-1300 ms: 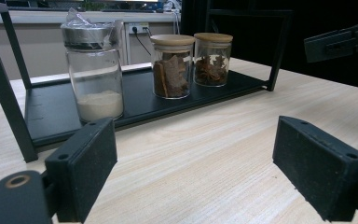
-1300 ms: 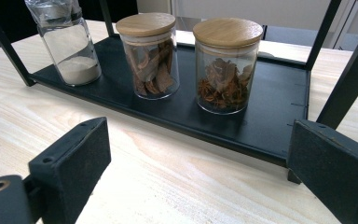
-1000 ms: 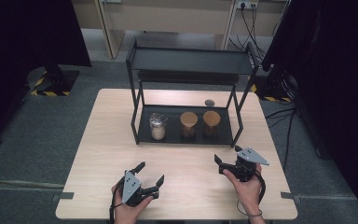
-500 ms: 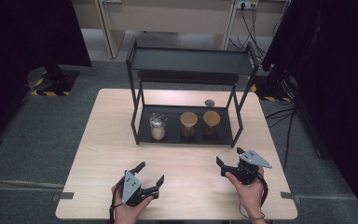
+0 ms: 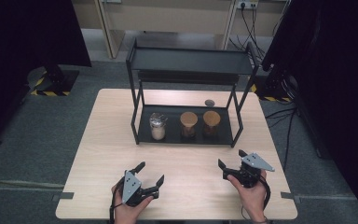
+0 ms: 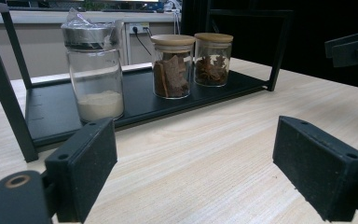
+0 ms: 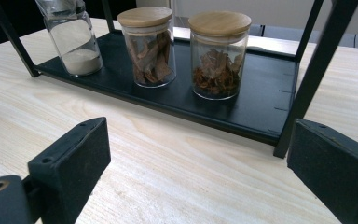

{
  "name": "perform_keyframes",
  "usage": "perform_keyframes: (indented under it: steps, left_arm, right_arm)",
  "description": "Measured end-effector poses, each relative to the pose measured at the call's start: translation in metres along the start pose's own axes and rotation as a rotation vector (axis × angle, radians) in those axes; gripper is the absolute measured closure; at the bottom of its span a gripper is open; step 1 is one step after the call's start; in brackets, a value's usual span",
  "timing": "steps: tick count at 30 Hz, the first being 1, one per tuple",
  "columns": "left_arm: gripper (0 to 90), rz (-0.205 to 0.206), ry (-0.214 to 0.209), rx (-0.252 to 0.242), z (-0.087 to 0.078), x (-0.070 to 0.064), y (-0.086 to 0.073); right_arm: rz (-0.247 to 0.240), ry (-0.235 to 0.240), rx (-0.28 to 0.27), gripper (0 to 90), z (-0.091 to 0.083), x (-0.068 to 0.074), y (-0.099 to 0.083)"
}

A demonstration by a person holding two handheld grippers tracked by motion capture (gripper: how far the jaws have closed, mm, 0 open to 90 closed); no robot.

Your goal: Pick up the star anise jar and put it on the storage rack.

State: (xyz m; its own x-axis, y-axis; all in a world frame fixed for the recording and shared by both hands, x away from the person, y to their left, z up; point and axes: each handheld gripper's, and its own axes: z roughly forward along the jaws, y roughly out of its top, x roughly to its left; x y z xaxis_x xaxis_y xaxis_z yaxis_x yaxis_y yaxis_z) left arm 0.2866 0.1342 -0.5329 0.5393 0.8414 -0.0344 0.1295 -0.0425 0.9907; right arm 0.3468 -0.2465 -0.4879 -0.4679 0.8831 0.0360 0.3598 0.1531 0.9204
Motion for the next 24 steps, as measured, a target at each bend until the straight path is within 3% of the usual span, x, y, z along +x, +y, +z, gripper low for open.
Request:
perform_keyframes:
  steps: [24]
  left_arm:
    - [13.1,0.0,0.002,-0.001,0.0,0.0,0.0]
  right_arm:
    - [0.014,-0.019,0.008,5.2,-0.015,-0.011,-0.011]
